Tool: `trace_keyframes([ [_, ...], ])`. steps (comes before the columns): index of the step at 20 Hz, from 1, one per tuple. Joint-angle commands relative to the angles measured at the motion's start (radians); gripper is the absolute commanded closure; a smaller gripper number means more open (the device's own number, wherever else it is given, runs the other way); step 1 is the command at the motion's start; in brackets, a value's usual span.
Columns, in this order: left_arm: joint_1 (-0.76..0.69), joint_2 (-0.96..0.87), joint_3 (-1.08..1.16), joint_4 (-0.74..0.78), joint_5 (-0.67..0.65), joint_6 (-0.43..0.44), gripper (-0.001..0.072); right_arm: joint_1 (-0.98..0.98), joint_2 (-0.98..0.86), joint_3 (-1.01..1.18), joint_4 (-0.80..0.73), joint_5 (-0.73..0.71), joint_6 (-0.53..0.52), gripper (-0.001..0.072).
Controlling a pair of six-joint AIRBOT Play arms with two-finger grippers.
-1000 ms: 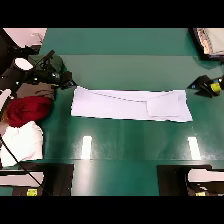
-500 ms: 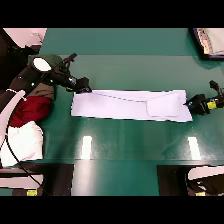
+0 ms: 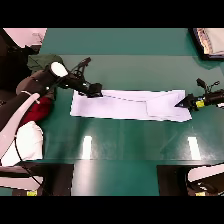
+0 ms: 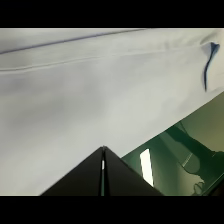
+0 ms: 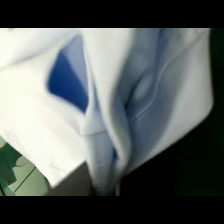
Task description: Fold the shirts.
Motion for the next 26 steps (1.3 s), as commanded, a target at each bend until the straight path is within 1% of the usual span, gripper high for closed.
trace_keyframes([
  [1, -0.076, -0.077, 0.042, -0.011, 0.058, -0.02, 0.0683, 0.037, 0.042, 0.002, 0.061, 0.029, -0.016, 0.07],
  [3, -0.116, -0.158, 0.129, -0.011, 0.048, -0.02, 0.0682, 0.056, 0.116, 0.002, 0.061, 0.028, -0.008, 0.07],
  [6, -0.169, -0.301, 0.306, -0.011, 0.034, -0.029, 0.0682, 0.109, 0.253, 0.027, 0.061, 0.035, 0.07, 0.07],
  [9, -0.207, -0.433, 0.457, -0.011, 0.015, -0.051, 0.0683, 0.187, 0.346, 0.146, 0.06, 0.053, 0.185, 0.0701],
  [11, -0.216, -0.49, 0.515, -0.015, 0.017, -0.093, 0.0682, 0.248, 0.375, 0.242, 0.059, 0.065, 0.227, 0.0701],
  [12, -0.216, -0.505, 0.531, -0.018, 0.018, -0.1, 0.0682, 0.28, 0.378, 0.285, 0.058, 0.073, 0.251, 0.0701],
  [16, -0.216, -0.512, 0.533, -0.009, 0.028, -0.097, 0.0683, 0.383, 0.377, 0.399, 0.056, 0.09, 0.308, 0.0701],
  [19, -0.216, -0.512, 0.533, -0.008, 0.063, -0.098, 0.0682, 0.443, 0.377, 0.436, 0.048, 0.087, 0.322, 0.0702],
  [21, -0.216, -0.509, 0.533, -0.008, 0.063, -0.097, 0.0682, 0.475, 0.377, 0.439, 0.047, 0.073, 0.322, 0.0701],
  [23, -0.196, -0.488, 0.533, 0.001, 0.031, -0.095, 0.0682, 0.494, 0.377, 0.439, 0.047, 0.056, 0.322, 0.0702],
  [24, -0.176, -0.467, 0.534, 0.021, -0.005, -0.079, 0.0682, 0.499, 0.377, 0.439, 0.048, 0.05, 0.322, 0.0702],
  [26, -0.123, -0.397, 0.535, 0.114, -0.082, -0.07, 0.0683, 0.511, 0.374, 0.439, 0.051, 0.041, 0.322, 0.0702],
])
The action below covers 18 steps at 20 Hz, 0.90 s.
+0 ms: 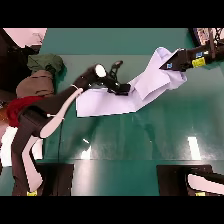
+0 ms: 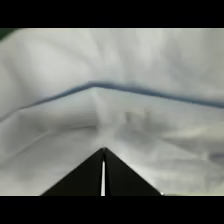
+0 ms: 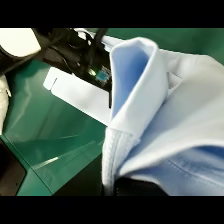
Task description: Fold the shirts.
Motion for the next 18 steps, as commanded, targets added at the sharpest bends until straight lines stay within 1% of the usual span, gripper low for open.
trace_keyframes([
  [1, 0.081, 0.107, 0.002, 0.149, -0.121, 0.018, 0.0683, 0.038, -0.008, 0.006, 0.004, -0.023, 0.005, 0.0702],
  [3, 0.158, 0.213, 0.002, 0.242, -0.177, 0.019, 0.0682, 0.081, -0.037, 0.006, 0.005, -0.027, 0.005, 0.0702],
  [6, 0.286, 0.379, 0.002, 0.302, -0.256, 0.058, 0.0682, 0.203, -0.111, 0.006, 0.013, -0.095, -0.01, 0.0701],
  [9, 0.392, 0.527, 0.002, 0.344, -0.306, 0.074, 0.0682, 0.4, -0.224, 0.015, 0.012, -0.26, -0.09, 0.07],
  [11, 0.431, 0.593, 0.002, 0.352, -0.318, 0.074, 0.0682, 0.536, -0.354, 0.11, 0.009, -0.373, -0.124, 0.0696],
  [12, 0.443, 0.618, 0.002, 0.354, -0.321, 0.074, 0.0682, 0.592, -0.429, 0.183, 0.01, -0.426, -0.124, 0.0571],
  [13, 0.449, 0.639, 0.002, 0.363, -0.324, 0.074, 0.0681, 0.642, -0.515, 0.284, 0.011, -0.457, -0.124, 0.0337],
  [14, 0.449, 0.649, 0.002, 0.365, -0.328, 0.074, 0.0681, 0.677, -0.59, 0.388, 0.012, -0.445, -0.122, 0.025],
  [15, 0.449, 0.658, 0.002, 0.37, -0.337, 0.075, 0.0681, 0.699, -0.643, 0.48, 0.009, -0.413, -0.123, 0.0245],
  [16, 0.449, 0.661, 0.002, 0.37, -0.352, 0.077, 0.0681, 0.705, -0.652, 0.503, 0.009, -0.399, -0.123, 0.0245],
  [18, 0.449, 0.662, 0.002, 0.392, -0.399, 0.078, 0.0681, 0.674, -0.576, 0.402, -0.014, -0.373, -0.121, 0.0246],
])
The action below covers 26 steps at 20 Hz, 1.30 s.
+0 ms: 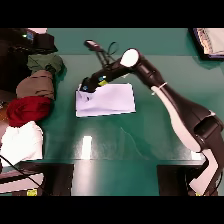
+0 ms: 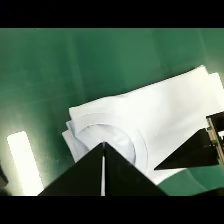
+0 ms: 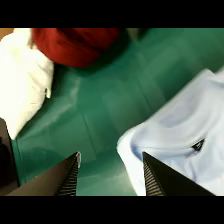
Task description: Fold the shirts.
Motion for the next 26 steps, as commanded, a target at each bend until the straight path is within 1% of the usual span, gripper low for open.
trace_keyframes([
  [1, 0.011, 0.023, 0.0, 0.031, -0.071, 0.003, 0.0681, -0.012, 0.045, -0.079, -0.051, 0.015, -0.002, 0.0246],
  [4, 0.01, 0.022, -0.027, 0.025, -0.077, 0.002, 0.0681, -0.163, 0.217, -0.35, -0.111, 0.051, 0.024, 0.0247],
  [6, 0.011, 0.022, -0.064, 0.024, -0.076, 0.002, 0.0682, -0.286, 0.316, -0.536, -0.111, 0.034, 0.057, 0.0247],
  [9, 0.011, 0.022, -0.134, 0.013, -0.049, 0.003, 0.0681, -0.478, 0.401, -0.766, -0.109, -0.015, 0.064, 0.0242],
  [10, 0.011, 0.022, -0.154, -0.002, -0.037, 0.003, 0.0681, -0.535, 0.402, -0.808, -0.104, -0.013, 0.064, 0.0227],
  [11, 0.01, 0.022, -0.168, -0.017, -0.023, 0.003, 0.0681, -0.585, 0.396, -0.845, -0.089, -0.014, 0.063, 0.0144],
  [12, 0.01, 0.022, -0.176, -0.033, -0.008, 0.003, 0.0681, -0.626, 0.377, -0.871, -0.042, -0.013, 0.063, 0.0109],
  [14, 0.01, 0.021, -0.177, -0.057, 0.024, 0.003, 0.0681, -0.663, 0.314, -0.882, 0.064, -0.001, 0.058, 0.0112],
  [16, 0.01, 0.021, -0.177, -0.073, 0.041, 0.003, 0.0681, -0.644, 0.234, -0.848, 0.109, 0.018, 0.054, 0.0121],
  [18, 0.01, 0.021, -0.177, -0.074, 0.041, 0.003, 0.0681, -0.584, 0.153, -0.773, 0.111, 0.037, 0.055, 0.0121],
  [21, 0.011, 0.021, -0.177, -0.074, 0.037, 0.004, 0.0681, -0.48, 0.044, -0.649, 0.19, 0.051, 0.055, 0.0123],
  [23, 0.011, 0.021, -0.177, -0.074, 0.036, 0.005, 0.0681, -0.417, -0.017, -0.58, 0.249, 0.061, 0.055, 0.0164],
  [24, 0.01, 0.021, -0.177, -0.075, 0.035, 0.009, 0.0681, -0.391, -0.044, -0.552, 0.27, 0.069, 0.055, 0.0166],
  [26, 0.011, 0.021, -0.177, -0.075, 0.028, 0.022, 0.0681, -0.349, -0.083, -0.505, 0.283, 0.071, 0.054, 0.0315],
])
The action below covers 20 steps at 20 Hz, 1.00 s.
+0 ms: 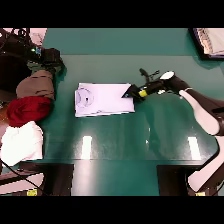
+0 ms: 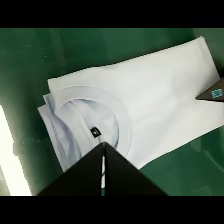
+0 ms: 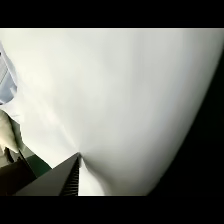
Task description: Fold the shirts.
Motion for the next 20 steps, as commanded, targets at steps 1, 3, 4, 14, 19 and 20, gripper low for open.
trace_keyframes([
  [1, 0.001, 0.0, 0.0, -0.002, -0.008, 0.013, 0.0681, 0.079, -0.074, 0.087, 0.053, 0.002, -0.002, 0.0404],
  [3, 0.001, 0.0, 0.0, -0.002, -0.014, 0.013, 0.0681, 0.085, -0.07, 0.099, 0.051, -0.024, -0.027, 0.0664],
  [4, 0.001, 0.0, 0.0, -0.005, -0.018, 0.013, 0.0682, 0.079, -0.066, 0.106, 0.053, -0.024, -0.035, 0.0698],
  [14, 0.001, 0.0, 0.0, -0.041, -0.05, 0.012, 0.0681, -0.371, 0.424, -0.23, -0.129, -0.145, -0.032, 0.07],
  [19, 0.001, 0.0, 0.0, -0.123, -0.045, 0.012, 0.0681, -0.872, 0.718, -0.545, -0.189, -0.248, -0.025, 0.0702],
  [20, 0.001, 0.0, 0.0, -0.142, -0.042, 0.012, 0.0681, -0.98, 0.75, -0.582, -0.189, -0.259, -0.026, 0.0702],
])
